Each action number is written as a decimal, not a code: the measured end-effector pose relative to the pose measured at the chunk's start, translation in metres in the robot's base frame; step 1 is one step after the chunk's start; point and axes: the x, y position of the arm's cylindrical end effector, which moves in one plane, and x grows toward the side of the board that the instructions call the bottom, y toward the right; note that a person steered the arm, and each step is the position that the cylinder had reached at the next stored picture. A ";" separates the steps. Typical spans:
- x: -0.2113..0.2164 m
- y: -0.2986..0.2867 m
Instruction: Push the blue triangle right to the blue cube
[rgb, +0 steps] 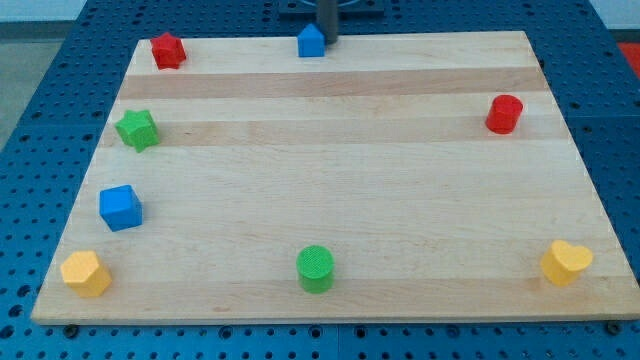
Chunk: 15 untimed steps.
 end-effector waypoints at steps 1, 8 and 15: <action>0.003 -0.044; 0.030 -0.042; 0.203 -0.102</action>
